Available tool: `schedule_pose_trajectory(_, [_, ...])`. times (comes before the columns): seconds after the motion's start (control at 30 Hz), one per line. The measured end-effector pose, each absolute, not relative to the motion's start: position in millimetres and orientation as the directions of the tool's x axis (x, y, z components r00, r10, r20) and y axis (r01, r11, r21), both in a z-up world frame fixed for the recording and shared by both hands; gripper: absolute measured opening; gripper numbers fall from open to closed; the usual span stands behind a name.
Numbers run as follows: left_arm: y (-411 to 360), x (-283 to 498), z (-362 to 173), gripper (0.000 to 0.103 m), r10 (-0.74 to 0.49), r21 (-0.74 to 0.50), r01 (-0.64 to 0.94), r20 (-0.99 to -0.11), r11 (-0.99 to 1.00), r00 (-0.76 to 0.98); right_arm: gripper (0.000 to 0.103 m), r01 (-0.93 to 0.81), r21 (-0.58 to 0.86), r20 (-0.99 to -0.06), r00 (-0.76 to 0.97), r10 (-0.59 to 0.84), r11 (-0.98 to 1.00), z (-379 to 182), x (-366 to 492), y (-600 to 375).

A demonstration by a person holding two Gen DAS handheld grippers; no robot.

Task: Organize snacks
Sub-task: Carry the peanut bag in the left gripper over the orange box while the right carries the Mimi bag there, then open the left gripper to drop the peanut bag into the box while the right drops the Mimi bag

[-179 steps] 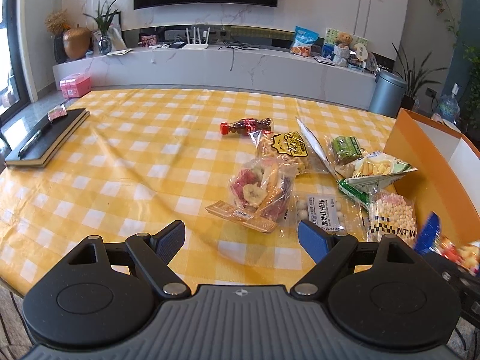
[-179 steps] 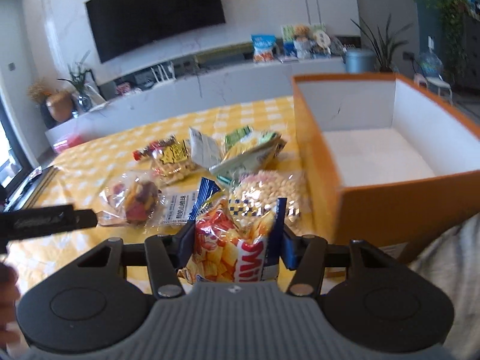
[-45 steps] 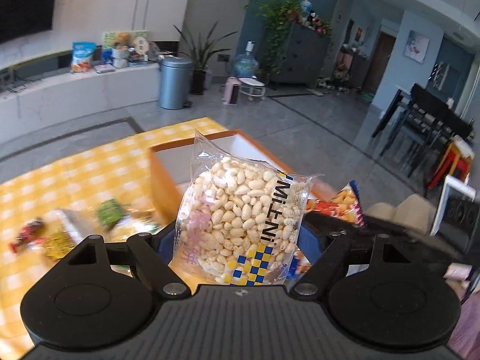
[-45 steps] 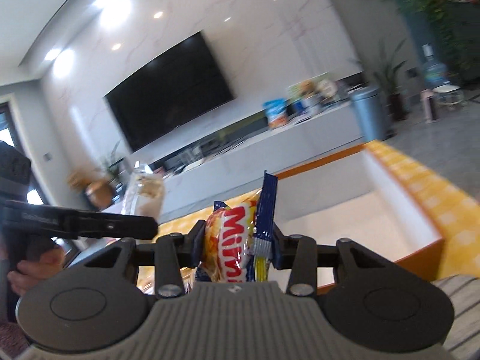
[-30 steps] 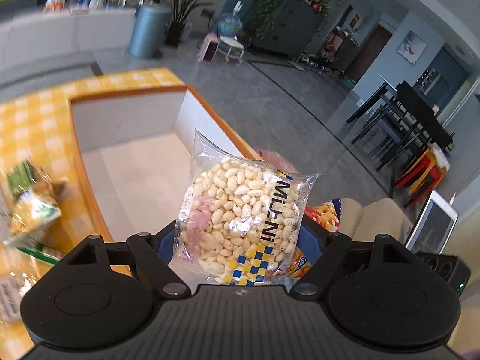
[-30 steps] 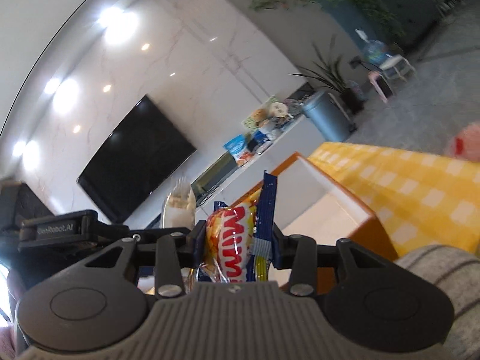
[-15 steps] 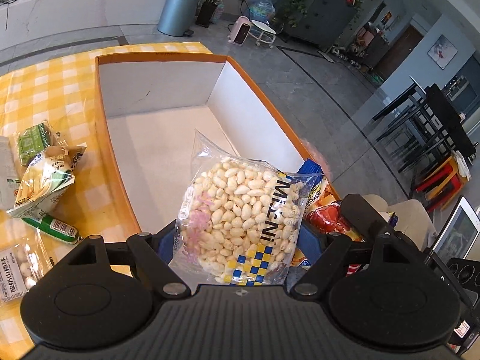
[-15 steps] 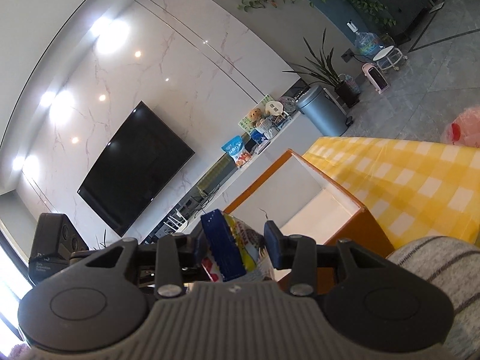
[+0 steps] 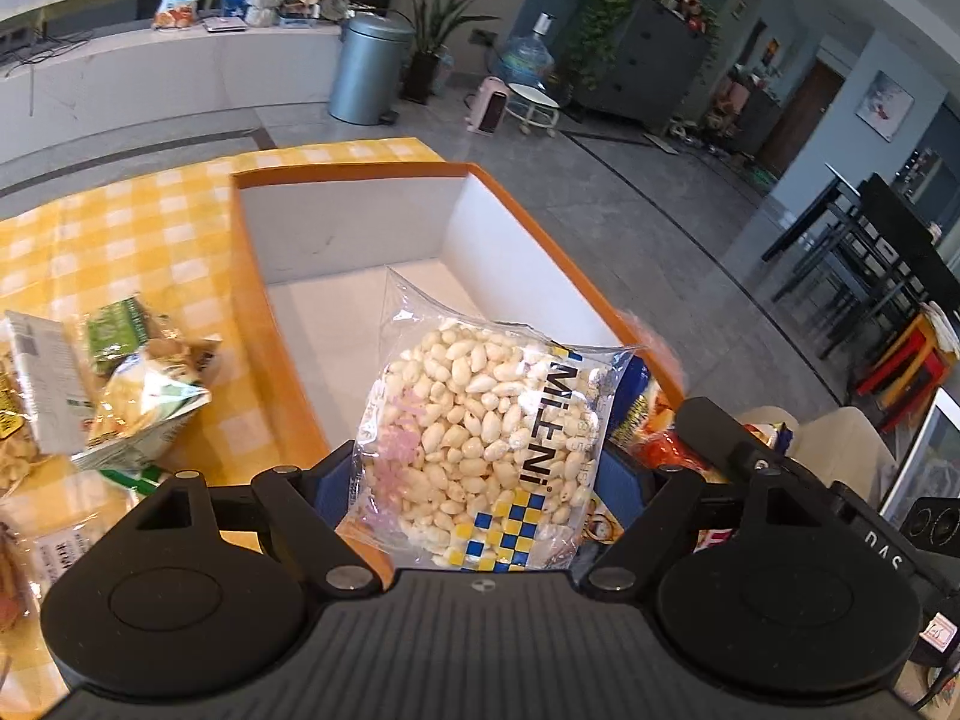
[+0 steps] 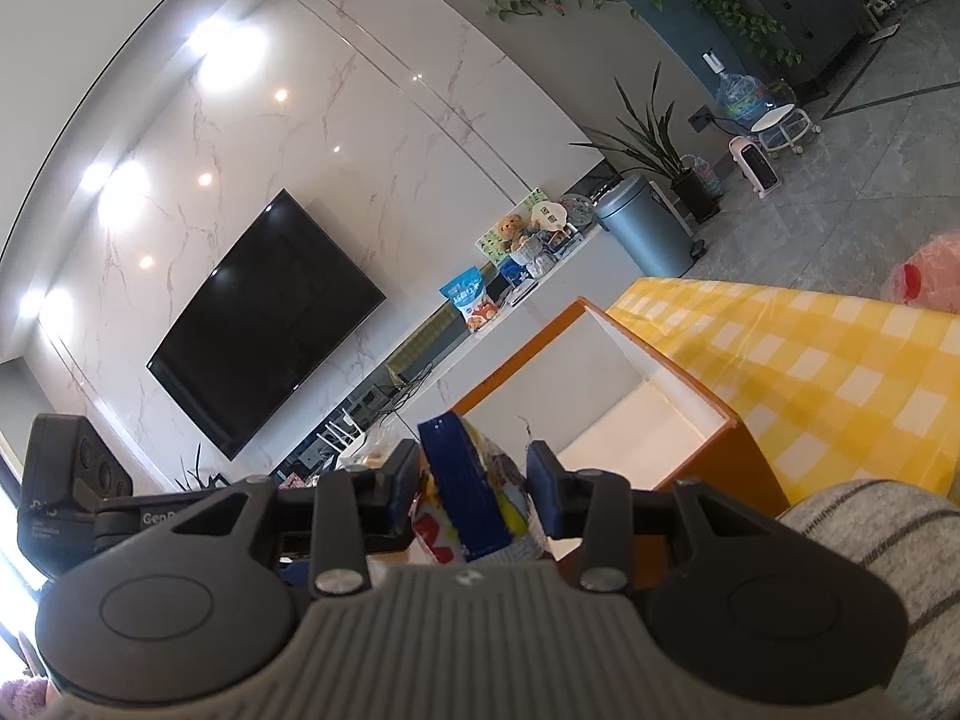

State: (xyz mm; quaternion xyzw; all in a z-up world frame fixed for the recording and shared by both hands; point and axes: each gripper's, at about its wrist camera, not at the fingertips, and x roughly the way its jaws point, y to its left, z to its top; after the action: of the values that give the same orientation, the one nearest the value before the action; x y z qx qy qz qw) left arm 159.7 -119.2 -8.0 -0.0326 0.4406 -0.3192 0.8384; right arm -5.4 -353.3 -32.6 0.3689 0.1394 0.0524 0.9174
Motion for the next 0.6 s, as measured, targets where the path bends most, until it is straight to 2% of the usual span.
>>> schedule_pose_trajectory(0.3, [-103, 158, -1, 0.095, -0.581, -0.359, 0.494, -0.692, 0.792, 0.428, 0.04, 0.01, 0.687, -0.231, 0.951, 0.206, 0.727, -33, -1, -352])
schedule_pose_trajectory(0.4, [-122, 168, 1, 0.094, -0.619, -0.389, 0.52, -0.677, 0.76, 0.398, 0.04, 0.017, 0.678, -0.236, 0.952, 0.196, 0.735, -32, 0, -349])
schedule_pose_trajectory(0.5, [-142, 178, 0, 0.091, -0.596, -0.372, 0.516, -0.705, 0.772, 0.384, 0.039, 0.031, 0.665, -0.243, 0.954, 0.177, 0.746, -31, 0, -347])
schedule_pose_trajectory(0.6, [-144, 176, 6, 0.091, -0.609, -0.367, 0.529, -0.68, 0.765, 0.409, 0.038, 0.041, 0.655, -0.248, 0.955, 0.163, 0.755, -31, -3, -347])
